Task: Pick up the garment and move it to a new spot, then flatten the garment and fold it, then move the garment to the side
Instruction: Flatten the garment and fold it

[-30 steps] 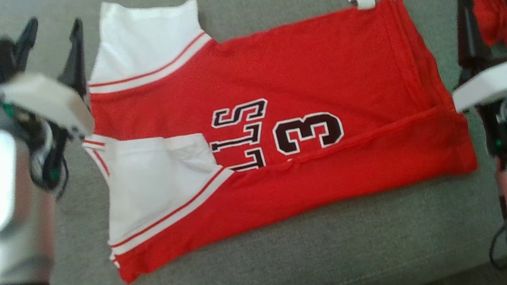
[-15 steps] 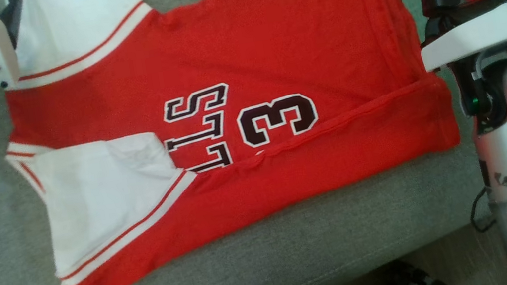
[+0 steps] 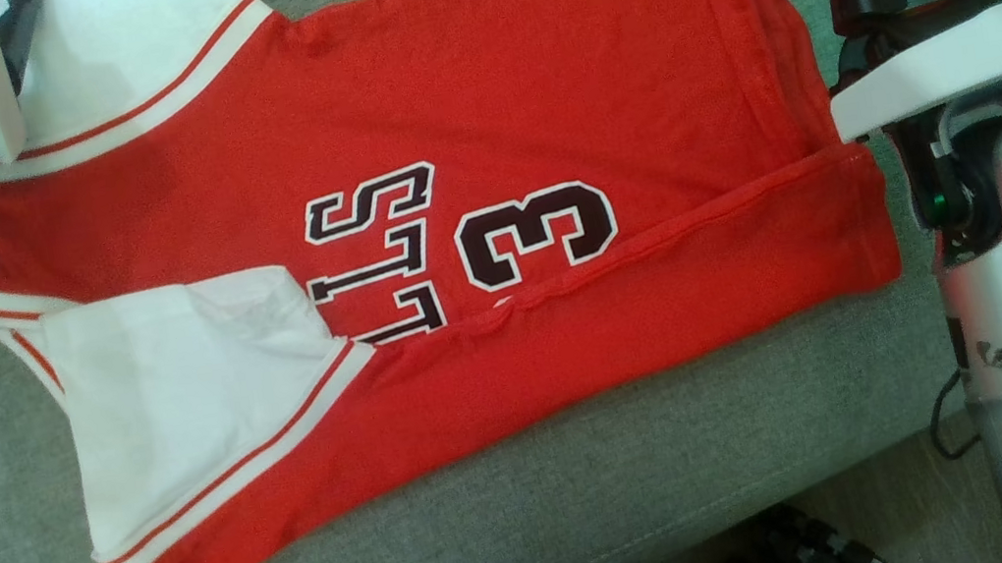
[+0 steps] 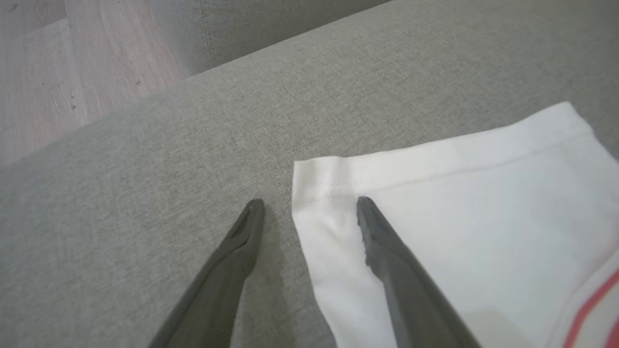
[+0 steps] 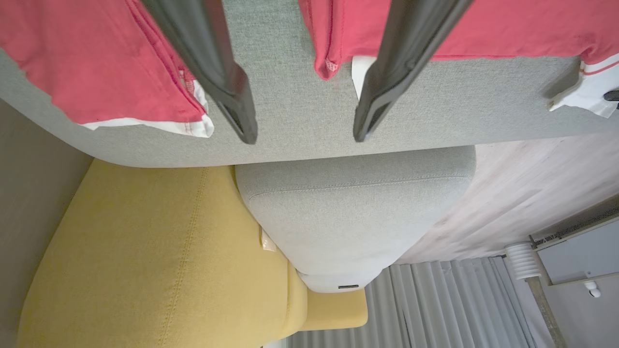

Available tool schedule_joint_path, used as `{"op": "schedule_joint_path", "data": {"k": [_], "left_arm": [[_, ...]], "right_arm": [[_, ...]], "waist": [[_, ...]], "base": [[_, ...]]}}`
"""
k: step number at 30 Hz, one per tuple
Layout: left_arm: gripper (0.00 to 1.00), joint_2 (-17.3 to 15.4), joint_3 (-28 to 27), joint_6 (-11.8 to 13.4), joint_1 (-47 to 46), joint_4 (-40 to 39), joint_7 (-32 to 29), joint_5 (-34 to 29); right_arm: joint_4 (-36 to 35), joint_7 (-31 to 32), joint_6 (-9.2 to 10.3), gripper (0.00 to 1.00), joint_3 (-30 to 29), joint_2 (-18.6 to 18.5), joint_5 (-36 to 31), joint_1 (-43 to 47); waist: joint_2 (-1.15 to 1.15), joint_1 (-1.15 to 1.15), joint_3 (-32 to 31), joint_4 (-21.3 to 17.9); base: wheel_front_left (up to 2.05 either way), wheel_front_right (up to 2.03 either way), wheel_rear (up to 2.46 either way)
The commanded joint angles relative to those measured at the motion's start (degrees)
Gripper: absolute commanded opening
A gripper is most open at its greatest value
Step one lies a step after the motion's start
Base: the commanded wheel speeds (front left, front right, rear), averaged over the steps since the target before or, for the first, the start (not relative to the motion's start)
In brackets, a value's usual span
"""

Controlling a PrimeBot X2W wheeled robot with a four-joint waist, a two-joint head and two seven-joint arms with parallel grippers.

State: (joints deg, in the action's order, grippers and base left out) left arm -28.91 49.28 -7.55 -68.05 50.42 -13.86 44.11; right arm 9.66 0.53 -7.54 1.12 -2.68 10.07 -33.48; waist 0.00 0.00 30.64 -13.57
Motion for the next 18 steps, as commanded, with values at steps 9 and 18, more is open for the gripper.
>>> {"op": "schedule_joint_path", "data": {"k": [9,18], "left_arm": [[0.0,-2.27,2.82,0.07,-3.95,-1.2,-0.72,7.13],[0.0,-0.93,5.92,0.07,-5.37,-2.69,11.41,8.27]], "right_arm": [[-0.94,1.81,0.05,1.0,-0.56,-0.2,-1.5,-0.89],[1.31,4.34,0.05,1.0,-4.6,-0.22,-3.78,-3.71]], "waist": [[0.0,0.0,-0.07,1.06],[0.0,0.0,-3.7,5.36]], "base": [[0.0,0.0,0.0],[0.0,0.0,0.0]]}}
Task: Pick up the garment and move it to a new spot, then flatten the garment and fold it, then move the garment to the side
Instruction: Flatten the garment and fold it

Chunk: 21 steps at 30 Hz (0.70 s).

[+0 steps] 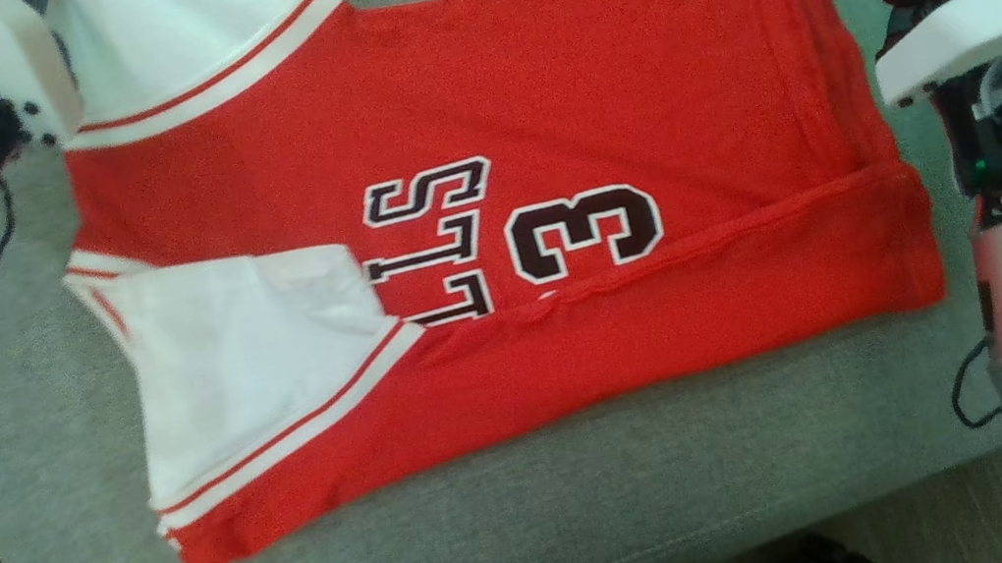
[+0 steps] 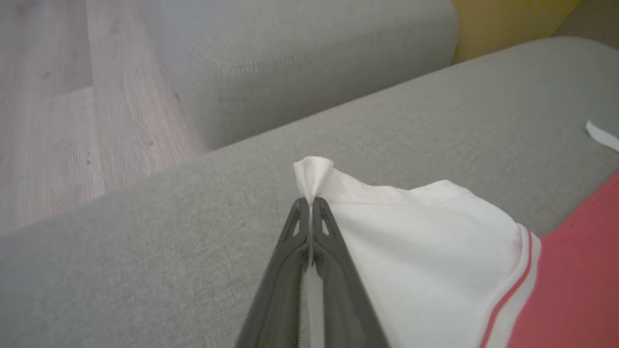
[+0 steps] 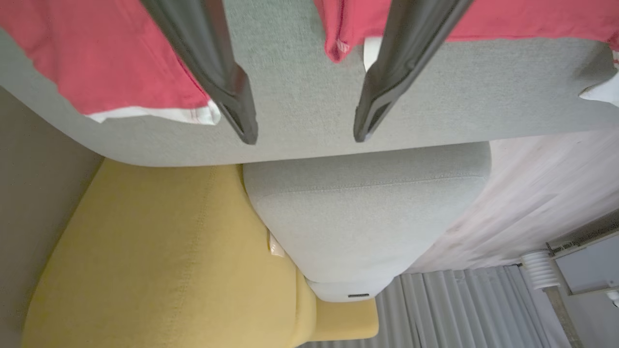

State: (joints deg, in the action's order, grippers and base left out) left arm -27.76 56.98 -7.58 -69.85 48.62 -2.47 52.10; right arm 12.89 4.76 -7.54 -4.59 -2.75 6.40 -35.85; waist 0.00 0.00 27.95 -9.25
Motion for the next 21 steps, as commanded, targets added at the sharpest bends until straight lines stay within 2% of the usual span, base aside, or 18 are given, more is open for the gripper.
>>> {"op": "schedule_joint_path", "data": {"k": [1,6,10,17,21], "left_arm": [[0.0,-1.78,-1.61,0.09,-3.58,-0.99,1.54,0.32],[0.0,-0.56,0.37,0.09,-2.53,-2.69,7.36,0.15],[0.0,-0.2,2.01,0.09,-0.92,-5.11,10.2,0.19],[0.0,-0.74,3.5,0.14,1.17,-9.75,12.11,-0.01],[0.0,-0.92,4.21,0.98,2.54,-12.81,12.68,-0.56]], "right_arm": [[-1.66,0.49,0.05,1.0,0.7,-0.21,-0.38,-1.58],[0.53,3.72,0.05,1.0,1.0,-2.69,-0.58,-2.39],[4.25,8.21,0.05,1.0,2.36,-6.26,0.06,-2.81],[11.88,12.17,0.05,1.0,6.53,-13.25,1.77,-4.43],[17.1,13.01,0.05,1.0,11.83,-16.88,5.65,-5.5]], "waist": [[0.0,0.0,-1.55,1.71],[0.0,0.0,-4.25,5.39],[0.0,0.0,-6.07,8.06],[0.0,0.0,-7.1,11.03],[0.0,0.0,-6.42,12.1]], "base": [[0.0,0.0,0.0],[0.0,0.0,0.0],[0.0,0.0,0.0],[0.0,0.0,0.0],[0.0,0.0,0.0]]}}
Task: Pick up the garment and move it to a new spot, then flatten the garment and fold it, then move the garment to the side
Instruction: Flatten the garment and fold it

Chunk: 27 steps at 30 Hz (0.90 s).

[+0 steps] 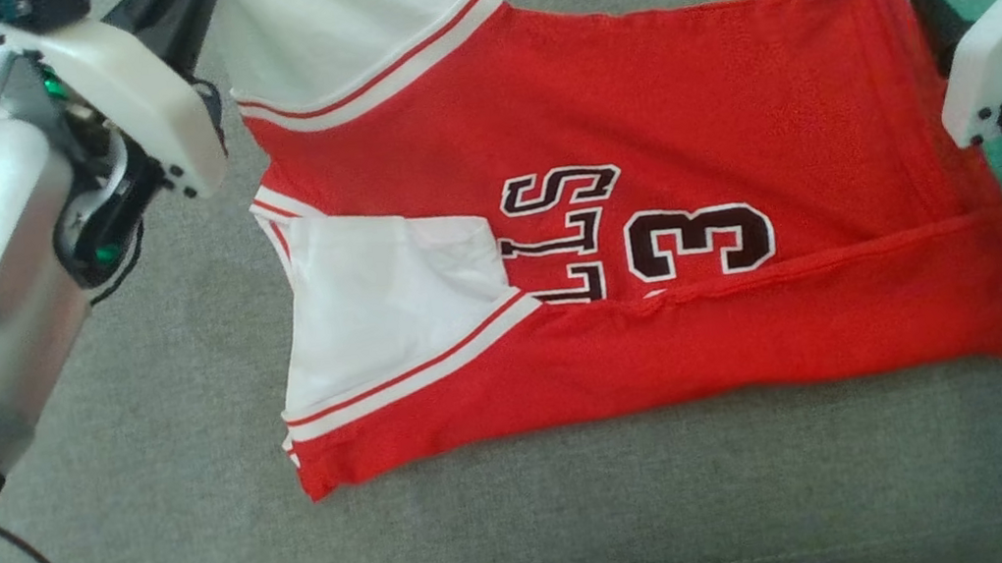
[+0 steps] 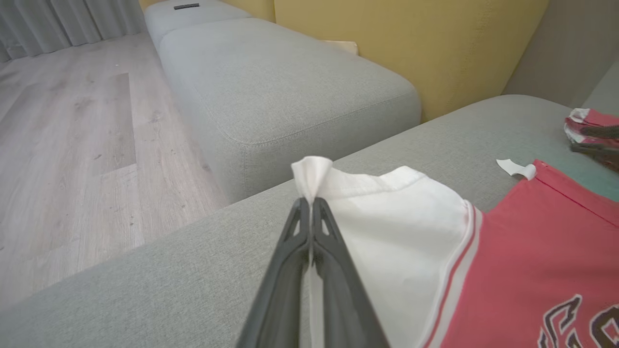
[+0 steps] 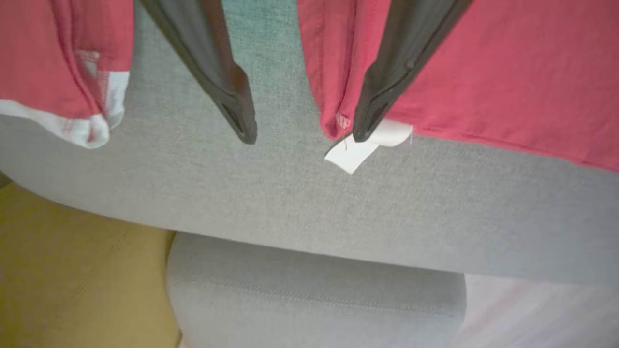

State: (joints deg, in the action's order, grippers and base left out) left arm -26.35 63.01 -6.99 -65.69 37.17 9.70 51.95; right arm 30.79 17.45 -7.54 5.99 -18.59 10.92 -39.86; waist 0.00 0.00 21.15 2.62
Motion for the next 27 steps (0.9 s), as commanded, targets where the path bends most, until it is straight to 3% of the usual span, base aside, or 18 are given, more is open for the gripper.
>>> {"op": "schedule_joint_path", "data": {"k": [1,8,27], "left_arm": [[0.0,-2.31,-1.74,0.56,-1.4,-1.99,0.48,-0.38],[0.0,-2.24,-1.19,1.38,-1.02,-5.2,-0.23,-0.44],[0.0,-2.22,-0.77,1.84,-1.42,-6.36,-0.7,-0.15]], "right_arm": [[0.17,0.5,0.05,1.0,1.85,-1.57,2.07,-1.84],[5.66,0.45,0.05,1.0,5.9,-4.84,5.47,-5.5],[14.22,-1.46,0.05,1.0,15.69,-6.49,12.45,-11.15]], "waist": [[0.0,0.0,0.64,0.4],[0.0,0.0,2.29,1.19],[0.0,0.0,4.09,2.09]], "base": [[0.0,0.0,0.0],[0.0,0.0,0.0],[0.0,0.0,0.0]]}}
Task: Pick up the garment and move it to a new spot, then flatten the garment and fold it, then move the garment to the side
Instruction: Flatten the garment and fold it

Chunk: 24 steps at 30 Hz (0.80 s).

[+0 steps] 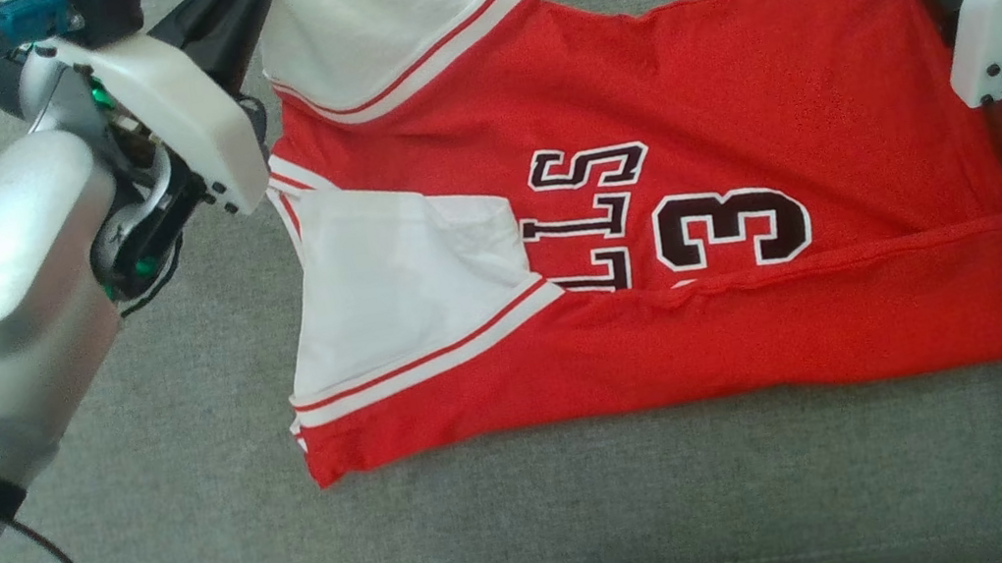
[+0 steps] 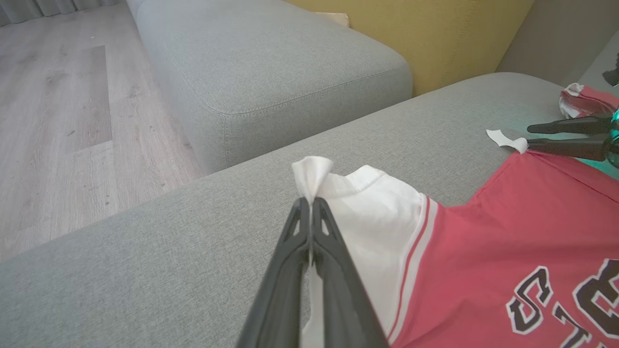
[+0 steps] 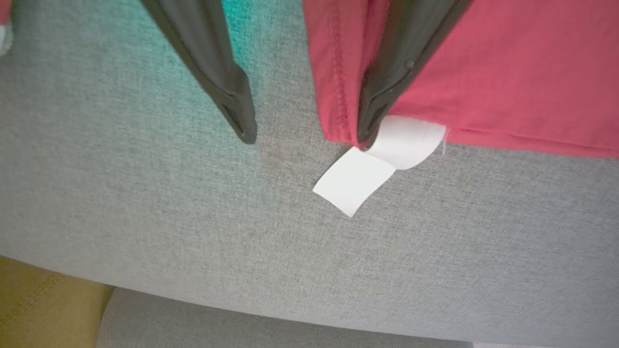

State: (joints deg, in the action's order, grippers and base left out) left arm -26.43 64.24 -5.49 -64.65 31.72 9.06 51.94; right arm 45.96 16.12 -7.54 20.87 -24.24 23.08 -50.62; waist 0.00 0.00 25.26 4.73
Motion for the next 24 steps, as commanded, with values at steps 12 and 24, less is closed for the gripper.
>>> {"op": "schedule_joint_path", "data": {"k": [12,24], "left_arm": [[0.0,-2.45,-2.39,0.54,-2.73,1.38,0.82,0.3],[0.0,-2.13,-5.53,1.23,-9.41,10.91,4.56,-1.41]], "right_arm": [[2.95,-0.62,0.05,0.0,3.37,-2.23,2.72,-3.66],[2.37,-7.47,0.05,0.0,1.02,-0.94,5.73,-9.53]], "waist": [[0.0,0.0,-0.47,-1.26],[0.0,0.0,0.32,-3.43]], "base": [[0.0,0.0,0.0],[0.0,0.0,0.0]]}}
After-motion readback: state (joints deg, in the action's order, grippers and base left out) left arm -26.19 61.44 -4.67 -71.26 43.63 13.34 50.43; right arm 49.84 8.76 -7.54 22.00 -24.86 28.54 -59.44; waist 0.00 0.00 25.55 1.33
